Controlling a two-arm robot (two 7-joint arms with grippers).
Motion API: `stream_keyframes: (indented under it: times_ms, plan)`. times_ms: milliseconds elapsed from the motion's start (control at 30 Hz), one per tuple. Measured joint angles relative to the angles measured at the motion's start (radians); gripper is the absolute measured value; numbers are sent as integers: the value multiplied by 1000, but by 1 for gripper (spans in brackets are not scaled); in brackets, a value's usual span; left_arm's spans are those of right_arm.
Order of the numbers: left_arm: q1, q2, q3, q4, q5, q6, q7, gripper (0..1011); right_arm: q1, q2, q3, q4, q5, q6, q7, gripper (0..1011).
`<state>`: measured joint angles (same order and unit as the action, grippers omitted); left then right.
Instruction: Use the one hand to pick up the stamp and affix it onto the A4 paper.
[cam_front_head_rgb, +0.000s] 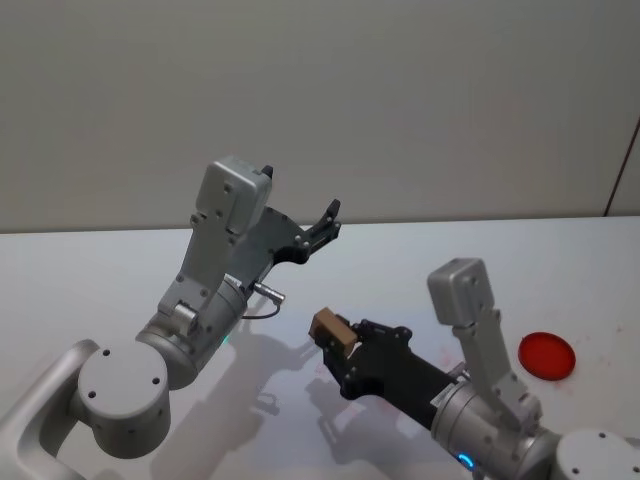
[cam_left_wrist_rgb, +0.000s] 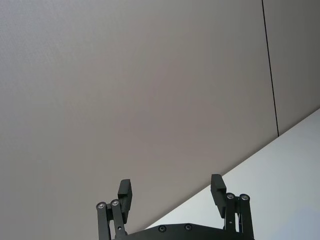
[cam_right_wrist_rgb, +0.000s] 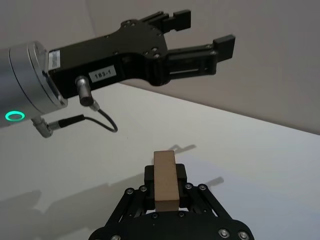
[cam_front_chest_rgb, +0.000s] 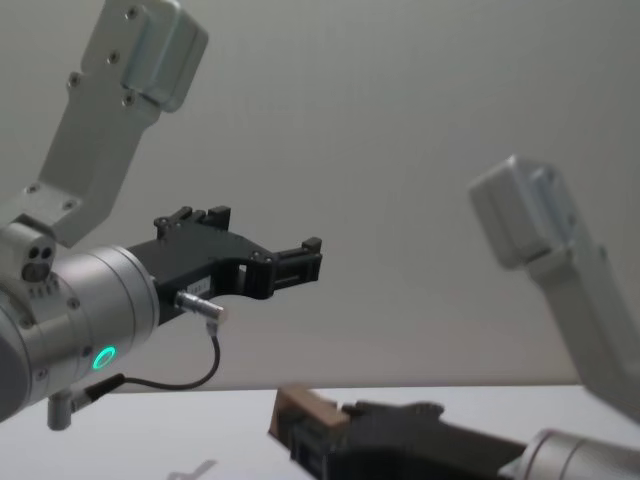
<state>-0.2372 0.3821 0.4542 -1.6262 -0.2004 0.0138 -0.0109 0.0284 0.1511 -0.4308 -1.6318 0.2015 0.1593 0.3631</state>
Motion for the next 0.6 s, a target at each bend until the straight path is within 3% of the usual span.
stream_keyframes:
  times_ms: [300,600]
  plan:
    - [0,0,0,0,0,0,0,1001,2,25,31,-42,48,13,-17,219]
    - [0,0,0,0,0,0,0,1001,9,73,88,-61,98,15,-51,219]
